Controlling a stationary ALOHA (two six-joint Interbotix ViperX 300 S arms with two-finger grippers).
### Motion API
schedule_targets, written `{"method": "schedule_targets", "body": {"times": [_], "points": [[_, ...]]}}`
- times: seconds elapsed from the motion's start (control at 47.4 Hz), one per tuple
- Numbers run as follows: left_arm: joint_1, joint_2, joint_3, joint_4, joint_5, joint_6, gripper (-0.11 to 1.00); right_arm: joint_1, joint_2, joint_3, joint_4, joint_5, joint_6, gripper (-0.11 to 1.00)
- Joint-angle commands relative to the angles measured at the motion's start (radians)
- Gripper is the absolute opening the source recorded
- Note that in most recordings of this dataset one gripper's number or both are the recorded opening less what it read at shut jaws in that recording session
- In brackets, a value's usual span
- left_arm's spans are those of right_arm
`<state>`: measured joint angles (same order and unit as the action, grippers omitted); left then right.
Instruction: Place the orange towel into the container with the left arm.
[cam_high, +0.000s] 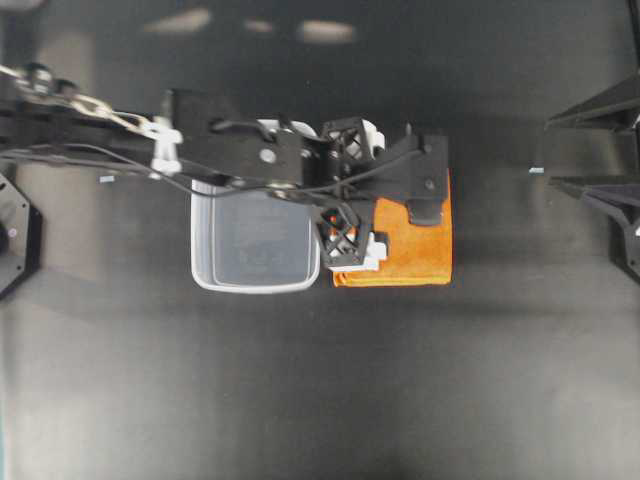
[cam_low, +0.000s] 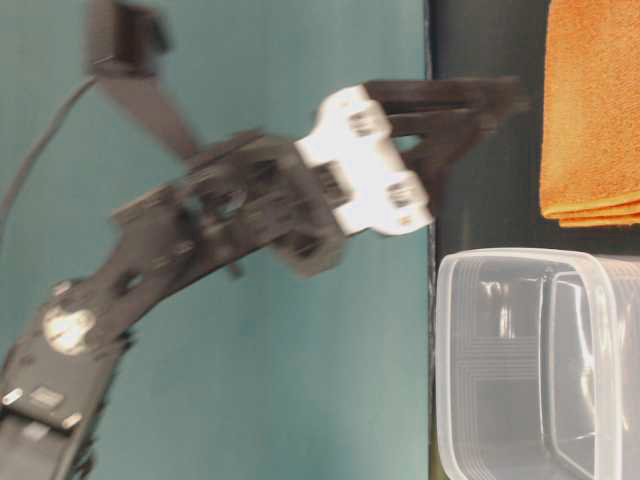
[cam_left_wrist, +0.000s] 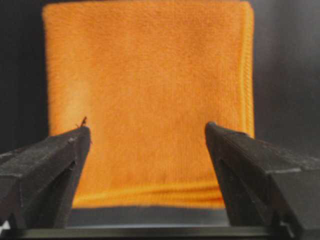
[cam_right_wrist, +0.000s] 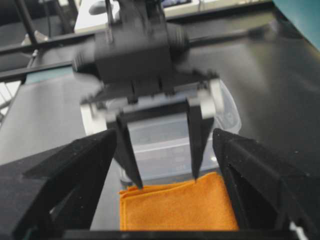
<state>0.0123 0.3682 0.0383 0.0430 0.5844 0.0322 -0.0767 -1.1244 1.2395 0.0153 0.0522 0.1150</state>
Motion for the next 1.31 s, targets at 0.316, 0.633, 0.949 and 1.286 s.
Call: {"method": "schedule_targets", "body": {"times": [0.316, 0.633, 0.949, 1.286], "points": [[-0.005, 0.137, -0.060, 0.003, -0.034, 0.002, 0.89, -0.002, 0.006, -0.003, 0.003, -0.005, 0.002, 0.75], [-0.012, 0.179, -0.075, 0.003, -0.034, -0.002, 0.88, 0.000, 0.006, -0.002, 0.003, -0.005, 0.002, 0.75], [-0.026, 0.175, -0.060, 0.003, -0.032, 0.000, 0.37, -0.002, 0.006, 0.002, 0.003, -0.005, 0.002, 0.74], [-0.034, 0.057, -0.107, 0.003, -0.014, 0.009, 0.06, -0.002, 0.005, 0.003, 0.003, -0.005, 0.002, 0.74]]}}
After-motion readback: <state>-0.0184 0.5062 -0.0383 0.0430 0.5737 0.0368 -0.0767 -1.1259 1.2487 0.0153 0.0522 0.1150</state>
